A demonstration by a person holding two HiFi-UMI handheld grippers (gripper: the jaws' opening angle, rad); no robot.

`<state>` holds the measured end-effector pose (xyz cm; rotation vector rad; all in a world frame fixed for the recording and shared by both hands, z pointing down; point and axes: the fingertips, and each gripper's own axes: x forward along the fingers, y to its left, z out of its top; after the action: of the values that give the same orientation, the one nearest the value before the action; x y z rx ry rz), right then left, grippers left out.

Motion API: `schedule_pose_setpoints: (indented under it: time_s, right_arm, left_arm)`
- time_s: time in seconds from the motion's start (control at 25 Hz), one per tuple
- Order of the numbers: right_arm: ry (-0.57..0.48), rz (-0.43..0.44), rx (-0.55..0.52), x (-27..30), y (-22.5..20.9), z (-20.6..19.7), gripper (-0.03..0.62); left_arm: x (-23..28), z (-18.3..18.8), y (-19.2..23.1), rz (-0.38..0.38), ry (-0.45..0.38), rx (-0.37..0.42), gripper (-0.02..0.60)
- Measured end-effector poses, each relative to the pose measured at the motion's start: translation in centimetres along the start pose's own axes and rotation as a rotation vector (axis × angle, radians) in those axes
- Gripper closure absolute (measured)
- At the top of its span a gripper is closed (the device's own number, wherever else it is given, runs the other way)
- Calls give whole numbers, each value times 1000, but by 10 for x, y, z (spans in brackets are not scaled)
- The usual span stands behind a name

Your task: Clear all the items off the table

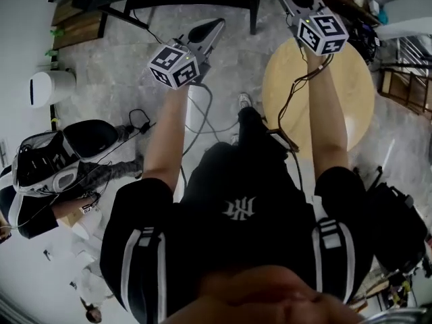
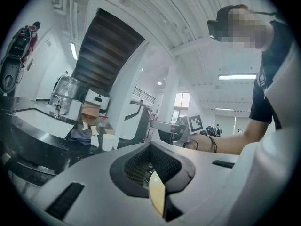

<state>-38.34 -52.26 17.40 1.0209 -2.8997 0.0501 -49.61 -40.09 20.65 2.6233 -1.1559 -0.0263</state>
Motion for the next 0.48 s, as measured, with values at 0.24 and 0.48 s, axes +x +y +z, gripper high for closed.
schedule_pose_setpoints:
  time_s: [0.24, 0.48]
  right_arm:
    - [27, -18, -14, 19, -3, 40, 589]
    - [89, -3, -57, 182, -25, 90, 591]
  left_arm:
    - [19, 42, 42, -64, -16, -20, 569]
    - [54, 108, 210, -124, -42, -53, 569]
